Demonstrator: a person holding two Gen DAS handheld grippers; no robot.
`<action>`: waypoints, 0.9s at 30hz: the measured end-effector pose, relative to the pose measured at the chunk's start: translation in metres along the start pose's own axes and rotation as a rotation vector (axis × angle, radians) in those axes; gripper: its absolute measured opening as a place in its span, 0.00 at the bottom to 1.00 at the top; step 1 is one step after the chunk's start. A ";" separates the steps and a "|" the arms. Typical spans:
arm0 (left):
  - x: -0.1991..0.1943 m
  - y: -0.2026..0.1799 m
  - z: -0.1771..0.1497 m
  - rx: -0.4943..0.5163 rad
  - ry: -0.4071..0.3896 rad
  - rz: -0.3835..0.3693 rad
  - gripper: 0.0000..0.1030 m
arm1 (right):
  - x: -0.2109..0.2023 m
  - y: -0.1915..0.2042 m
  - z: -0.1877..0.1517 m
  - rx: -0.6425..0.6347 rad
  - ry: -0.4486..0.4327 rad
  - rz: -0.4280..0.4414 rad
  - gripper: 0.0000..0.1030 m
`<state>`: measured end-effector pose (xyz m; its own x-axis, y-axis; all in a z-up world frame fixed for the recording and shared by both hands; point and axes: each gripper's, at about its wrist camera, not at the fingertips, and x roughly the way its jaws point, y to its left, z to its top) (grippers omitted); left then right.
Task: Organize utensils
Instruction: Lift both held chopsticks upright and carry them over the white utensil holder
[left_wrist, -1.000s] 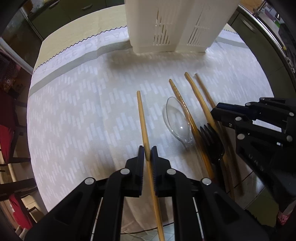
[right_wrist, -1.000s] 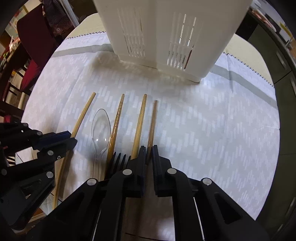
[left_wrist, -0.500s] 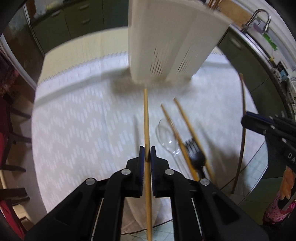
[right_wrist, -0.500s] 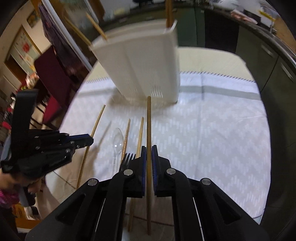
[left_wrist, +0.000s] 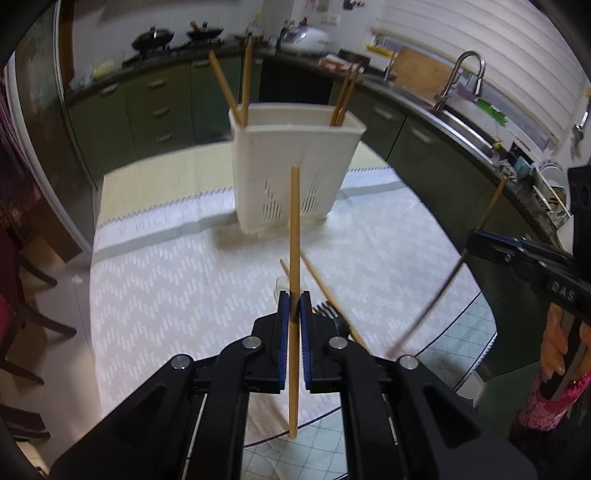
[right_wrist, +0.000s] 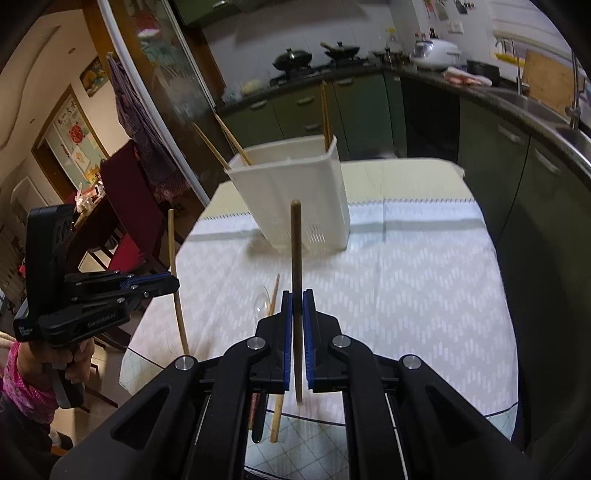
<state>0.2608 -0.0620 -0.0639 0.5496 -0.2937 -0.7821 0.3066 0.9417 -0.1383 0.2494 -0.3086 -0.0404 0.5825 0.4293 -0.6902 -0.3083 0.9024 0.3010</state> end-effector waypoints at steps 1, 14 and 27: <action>-0.005 -0.002 0.001 0.012 -0.015 0.003 0.06 | -0.004 0.002 0.002 -0.003 -0.007 0.000 0.06; -0.050 -0.020 0.041 0.053 -0.103 -0.029 0.06 | -0.025 0.018 0.032 -0.052 -0.059 -0.004 0.06; -0.111 -0.026 0.160 0.061 -0.264 0.027 0.06 | -0.039 0.013 0.038 -0.057 -0.064 -0.013 0.06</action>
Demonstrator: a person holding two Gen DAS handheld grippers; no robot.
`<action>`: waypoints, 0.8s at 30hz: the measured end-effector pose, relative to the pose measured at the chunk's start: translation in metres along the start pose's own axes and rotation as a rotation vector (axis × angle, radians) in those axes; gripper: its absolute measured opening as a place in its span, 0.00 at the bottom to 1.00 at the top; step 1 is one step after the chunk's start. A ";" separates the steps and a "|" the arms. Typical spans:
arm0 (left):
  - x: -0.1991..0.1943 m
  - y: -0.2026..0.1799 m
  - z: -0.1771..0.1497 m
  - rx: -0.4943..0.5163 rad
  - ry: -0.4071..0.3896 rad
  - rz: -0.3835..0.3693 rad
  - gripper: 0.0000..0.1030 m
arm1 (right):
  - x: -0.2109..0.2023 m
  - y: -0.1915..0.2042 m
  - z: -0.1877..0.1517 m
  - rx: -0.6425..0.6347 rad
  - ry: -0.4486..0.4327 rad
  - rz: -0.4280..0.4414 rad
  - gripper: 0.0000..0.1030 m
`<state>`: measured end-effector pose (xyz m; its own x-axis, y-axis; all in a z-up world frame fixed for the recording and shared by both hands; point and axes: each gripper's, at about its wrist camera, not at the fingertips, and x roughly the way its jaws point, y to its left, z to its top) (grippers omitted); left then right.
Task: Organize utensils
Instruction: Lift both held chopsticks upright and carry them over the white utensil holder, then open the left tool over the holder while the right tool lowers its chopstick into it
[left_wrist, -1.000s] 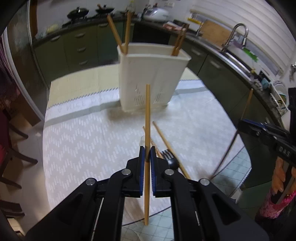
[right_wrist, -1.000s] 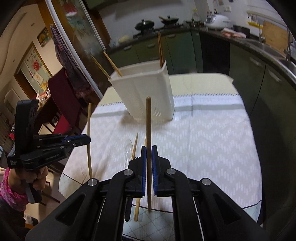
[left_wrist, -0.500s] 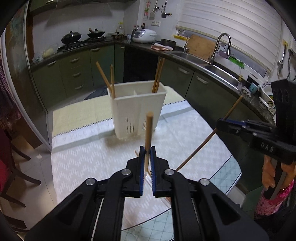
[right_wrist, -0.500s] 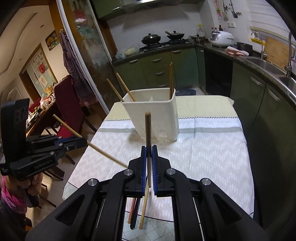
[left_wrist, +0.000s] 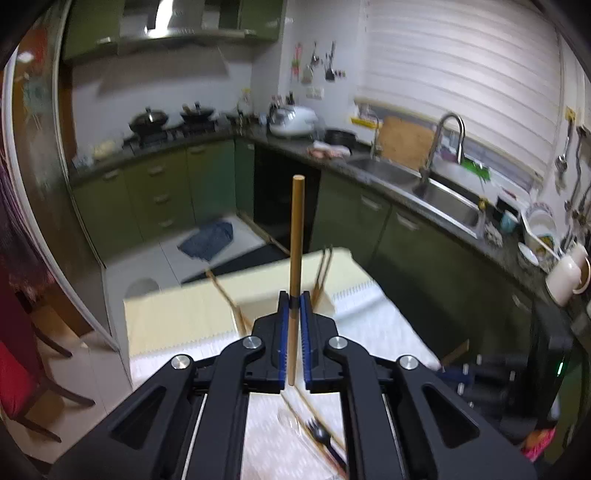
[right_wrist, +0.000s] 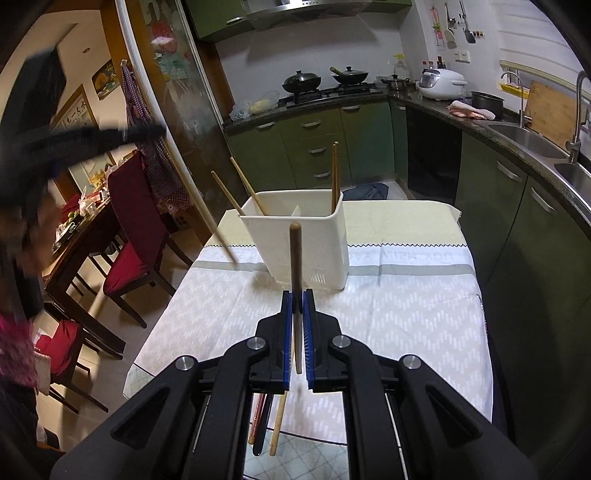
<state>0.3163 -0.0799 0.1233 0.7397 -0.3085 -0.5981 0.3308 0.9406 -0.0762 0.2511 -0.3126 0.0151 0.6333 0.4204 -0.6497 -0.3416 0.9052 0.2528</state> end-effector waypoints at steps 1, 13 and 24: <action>-0.001 -0.001 0.008 0.005 -0.013 0.013 0.06 | 0.001 -0.001 0.000 0.001 0.002 -0.001 0.06; 0.060 0.007 0.049 0.007 -0.030 0.114 0.06 | -0.004 -0.010 -0.002 0.013 -0.003 -0.007 0.06; 0.125 0.030 0.001 -0.055 0.105 0.111 0.20 | -0.017 -0.004 0.020 0.012 -0.050 -0.006 0.06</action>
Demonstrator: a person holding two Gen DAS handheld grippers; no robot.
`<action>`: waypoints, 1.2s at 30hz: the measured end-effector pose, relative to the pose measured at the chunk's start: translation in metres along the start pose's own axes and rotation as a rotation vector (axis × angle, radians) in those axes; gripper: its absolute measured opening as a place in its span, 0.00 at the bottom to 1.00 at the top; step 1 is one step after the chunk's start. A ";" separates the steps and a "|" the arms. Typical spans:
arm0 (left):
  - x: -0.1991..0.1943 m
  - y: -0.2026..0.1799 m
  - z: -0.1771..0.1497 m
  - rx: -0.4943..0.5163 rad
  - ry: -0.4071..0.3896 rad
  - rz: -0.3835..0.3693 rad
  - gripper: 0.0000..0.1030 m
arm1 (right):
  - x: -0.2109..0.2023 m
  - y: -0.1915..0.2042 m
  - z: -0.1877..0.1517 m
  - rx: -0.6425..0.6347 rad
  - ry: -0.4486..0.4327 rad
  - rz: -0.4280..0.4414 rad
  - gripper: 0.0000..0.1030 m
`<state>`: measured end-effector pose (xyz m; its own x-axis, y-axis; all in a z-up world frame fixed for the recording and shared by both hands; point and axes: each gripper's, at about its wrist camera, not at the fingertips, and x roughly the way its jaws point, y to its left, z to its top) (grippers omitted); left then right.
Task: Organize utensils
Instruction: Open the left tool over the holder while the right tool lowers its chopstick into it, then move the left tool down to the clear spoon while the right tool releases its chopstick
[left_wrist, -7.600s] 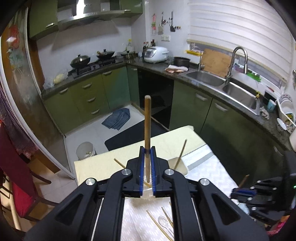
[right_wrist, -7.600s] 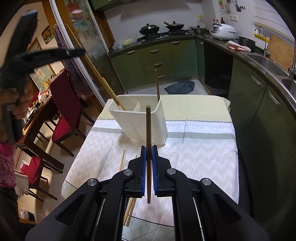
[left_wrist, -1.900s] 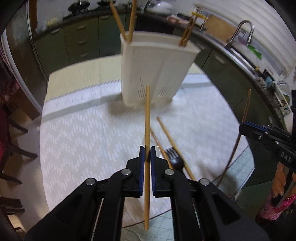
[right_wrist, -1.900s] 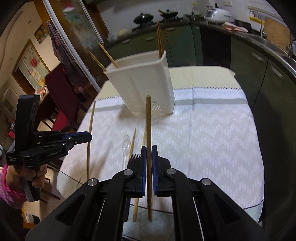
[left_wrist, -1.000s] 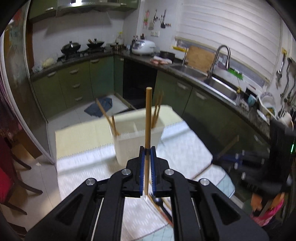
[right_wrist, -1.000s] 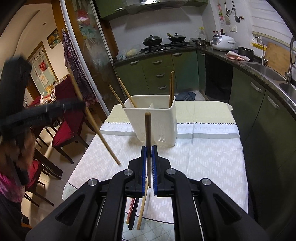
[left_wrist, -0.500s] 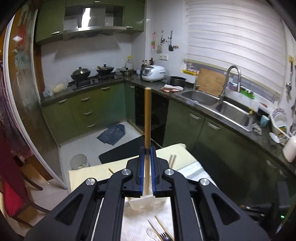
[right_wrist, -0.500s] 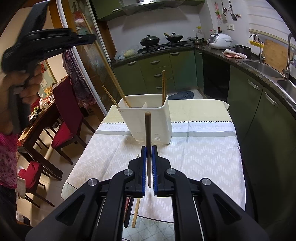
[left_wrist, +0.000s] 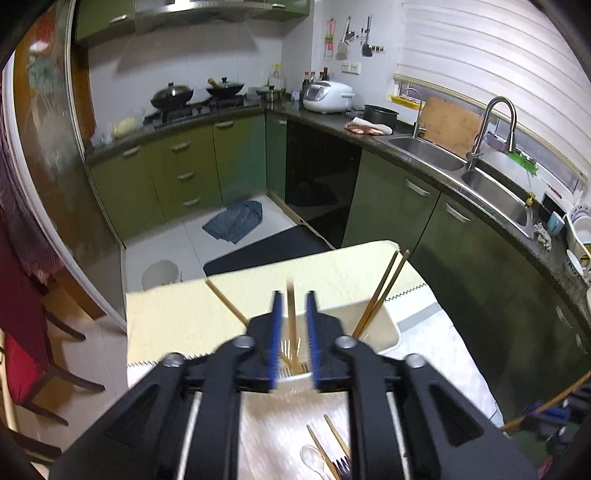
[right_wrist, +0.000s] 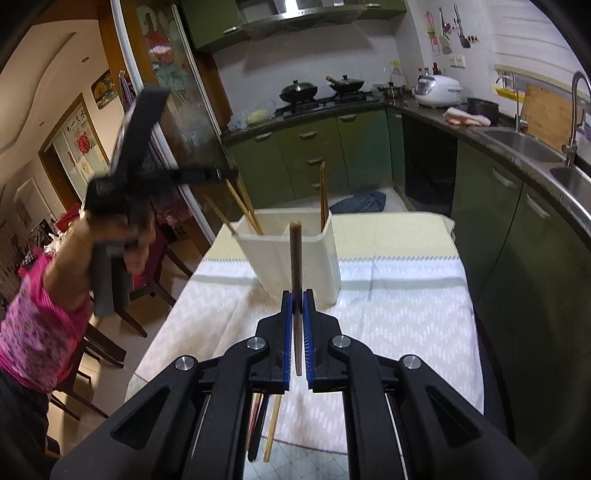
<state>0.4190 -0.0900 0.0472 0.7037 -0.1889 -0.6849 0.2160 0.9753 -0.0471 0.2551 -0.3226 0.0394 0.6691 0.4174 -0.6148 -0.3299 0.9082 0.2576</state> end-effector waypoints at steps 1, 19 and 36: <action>-0.002 0.001 -0.002 -0.003 -0.004 -0.007 0.27 | -0.001 0.002 0.005 -0.002 -0.010 -0.002 0.06; -0.082 0.042 -0.120 -0.060 0.025 -0.042 0.51 | 0.043 0.012 0.138 0.068 -0.233 -0.083 0.06; -0.013 0.027 -0.187 -0.055 0.299 -0.074 0.52 | 0.089 0.009 0.079 -0.021 -0.120 -0.152 0.33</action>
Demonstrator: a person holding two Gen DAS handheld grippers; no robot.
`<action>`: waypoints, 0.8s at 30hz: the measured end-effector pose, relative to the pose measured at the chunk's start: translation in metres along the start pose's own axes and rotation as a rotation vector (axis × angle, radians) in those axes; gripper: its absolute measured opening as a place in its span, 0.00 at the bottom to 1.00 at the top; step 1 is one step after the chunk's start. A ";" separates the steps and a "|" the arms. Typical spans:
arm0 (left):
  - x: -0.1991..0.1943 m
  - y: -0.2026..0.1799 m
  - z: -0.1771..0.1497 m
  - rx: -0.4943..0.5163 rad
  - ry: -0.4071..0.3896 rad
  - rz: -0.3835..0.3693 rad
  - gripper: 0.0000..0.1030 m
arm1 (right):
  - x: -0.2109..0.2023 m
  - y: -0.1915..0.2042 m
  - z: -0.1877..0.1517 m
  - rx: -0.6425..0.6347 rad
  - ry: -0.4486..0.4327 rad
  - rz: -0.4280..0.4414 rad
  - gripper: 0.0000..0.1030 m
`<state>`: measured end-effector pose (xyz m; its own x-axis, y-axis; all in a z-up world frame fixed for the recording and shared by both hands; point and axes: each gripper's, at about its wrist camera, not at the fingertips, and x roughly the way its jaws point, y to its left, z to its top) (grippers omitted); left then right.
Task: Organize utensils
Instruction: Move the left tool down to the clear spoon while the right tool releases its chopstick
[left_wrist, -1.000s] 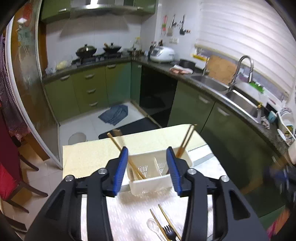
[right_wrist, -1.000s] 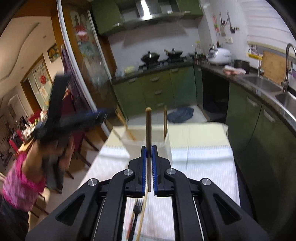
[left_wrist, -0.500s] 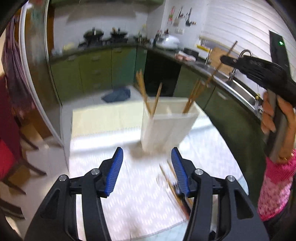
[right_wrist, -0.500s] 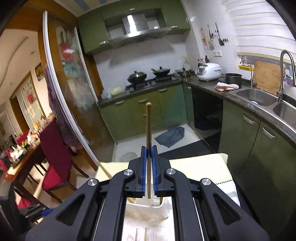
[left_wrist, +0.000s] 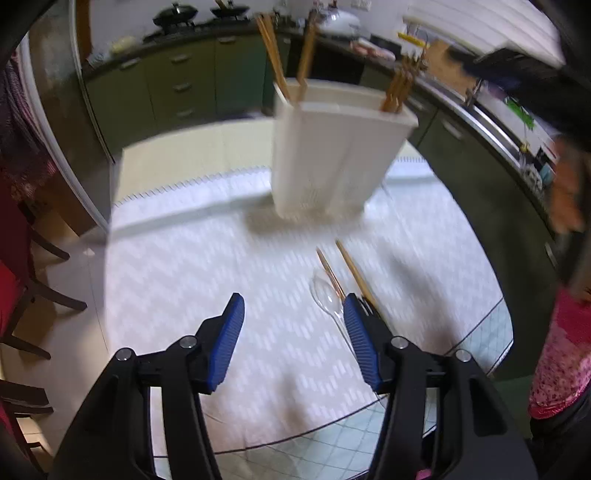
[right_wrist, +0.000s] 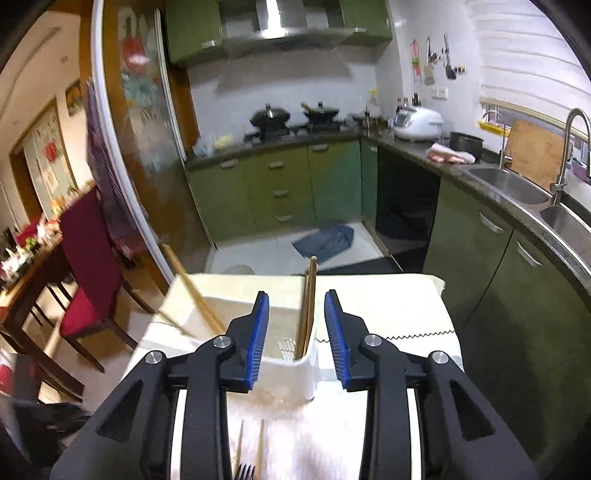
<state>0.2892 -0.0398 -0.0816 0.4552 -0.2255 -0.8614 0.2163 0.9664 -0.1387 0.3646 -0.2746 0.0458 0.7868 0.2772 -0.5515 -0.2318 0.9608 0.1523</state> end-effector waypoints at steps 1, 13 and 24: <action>0.008 -0.004 -0.002 0.000 0.022 -0.009 0.52 | -0.014 -0.001 -0.006 -0.004 -0.013 0.005 0.35; 0.093 -0.022 0.009 -0.122 0.204 -0.017 0.50 | -0.043 -0.051 -0.126 0.022 0.200 0.045 0.36; 0.117 -0.038 0.010 -0.165 0.299 0.048 0.35 | -0.032 -0.062 -0.146 0.050 0.249 0.093 0.36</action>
<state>0.3429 -0.1042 -0.1718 0.1831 -0.1569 -0.9705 0.0469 0.9874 -0.1508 0.2706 -0.3442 -0.0655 0.5970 0.3600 -0.7170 -0.2635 0.9321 0.2487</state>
